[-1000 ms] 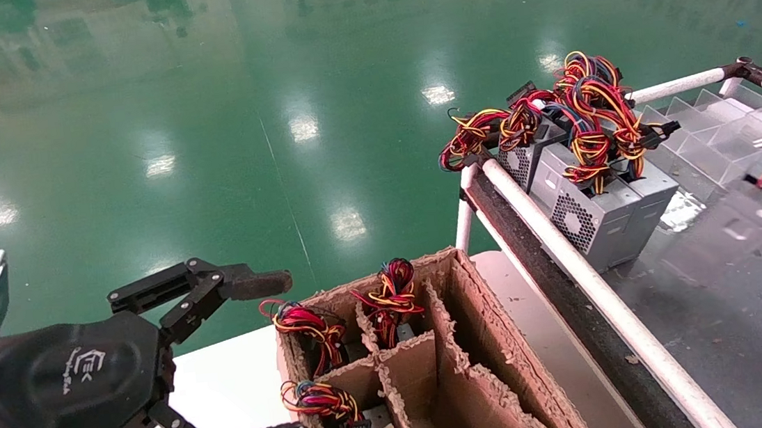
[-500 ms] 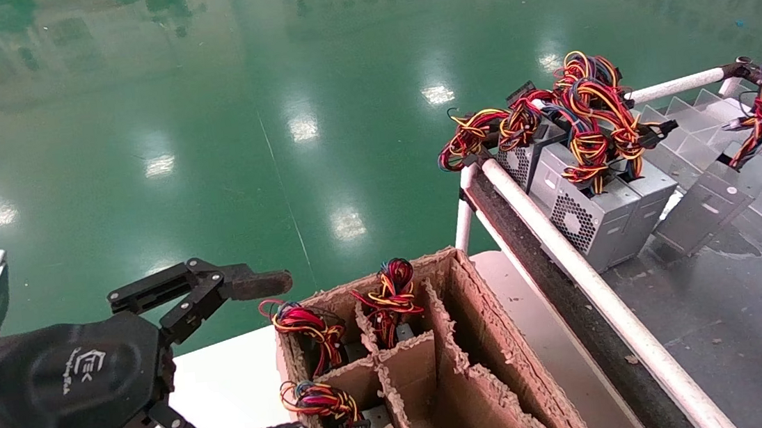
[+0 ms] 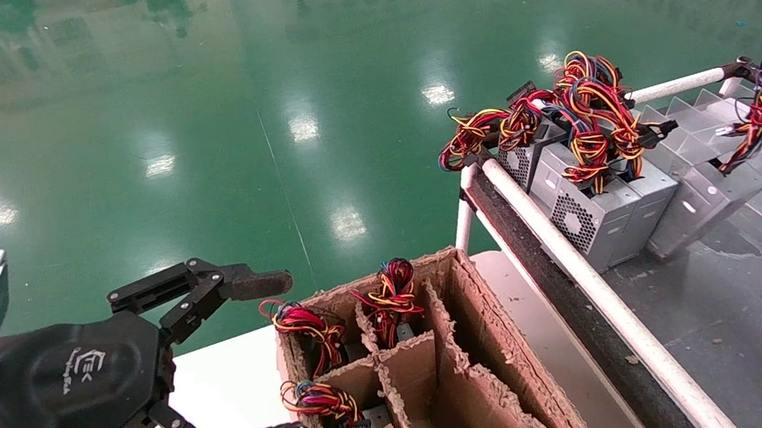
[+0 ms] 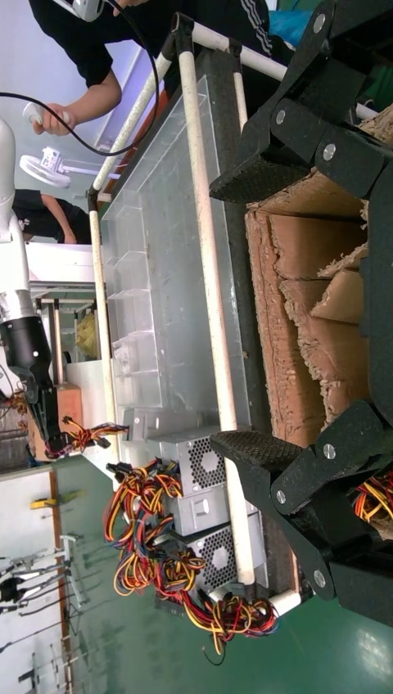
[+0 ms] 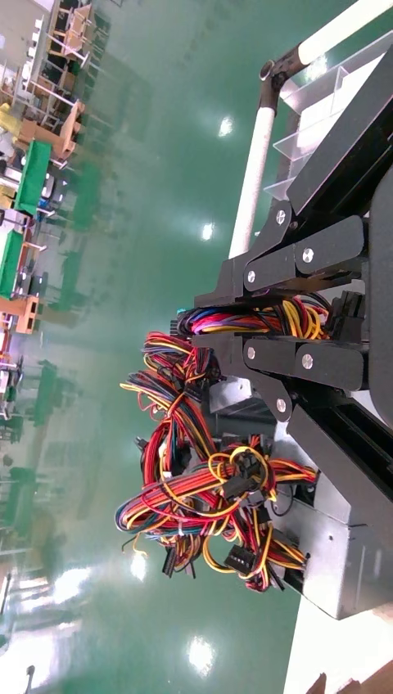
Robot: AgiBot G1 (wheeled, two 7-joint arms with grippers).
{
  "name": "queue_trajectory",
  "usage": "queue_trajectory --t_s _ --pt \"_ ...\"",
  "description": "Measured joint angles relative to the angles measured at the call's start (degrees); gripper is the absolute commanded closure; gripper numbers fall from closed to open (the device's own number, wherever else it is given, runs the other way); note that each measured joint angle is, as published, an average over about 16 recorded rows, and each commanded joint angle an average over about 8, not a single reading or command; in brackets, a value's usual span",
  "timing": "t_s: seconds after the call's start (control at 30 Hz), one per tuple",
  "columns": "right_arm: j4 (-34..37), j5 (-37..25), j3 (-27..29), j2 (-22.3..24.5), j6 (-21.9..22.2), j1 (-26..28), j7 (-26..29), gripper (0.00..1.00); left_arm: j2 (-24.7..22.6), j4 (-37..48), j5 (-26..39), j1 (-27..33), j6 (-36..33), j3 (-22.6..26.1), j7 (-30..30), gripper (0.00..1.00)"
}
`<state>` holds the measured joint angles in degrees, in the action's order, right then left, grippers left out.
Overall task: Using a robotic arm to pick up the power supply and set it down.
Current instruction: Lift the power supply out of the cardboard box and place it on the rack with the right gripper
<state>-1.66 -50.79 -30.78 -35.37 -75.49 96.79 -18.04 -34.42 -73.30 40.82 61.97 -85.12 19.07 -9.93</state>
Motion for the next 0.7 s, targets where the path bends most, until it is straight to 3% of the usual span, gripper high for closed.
queue_trajectory --t_s 0.4,0.7 --pt "-0.61 -1.09 -0.79 0.93 -5.18 0.55 0.15 1.00 0.01 0.00 -0.02 0.01 0.01 0.03 0.01 0.00" --pt "-0.20 -1.86 -1.32 -1.16 -3.92 1.48 -0.32 1.00 0.02 0.00 -0.03 0.01 0.02 0.05 0.03 0.00"
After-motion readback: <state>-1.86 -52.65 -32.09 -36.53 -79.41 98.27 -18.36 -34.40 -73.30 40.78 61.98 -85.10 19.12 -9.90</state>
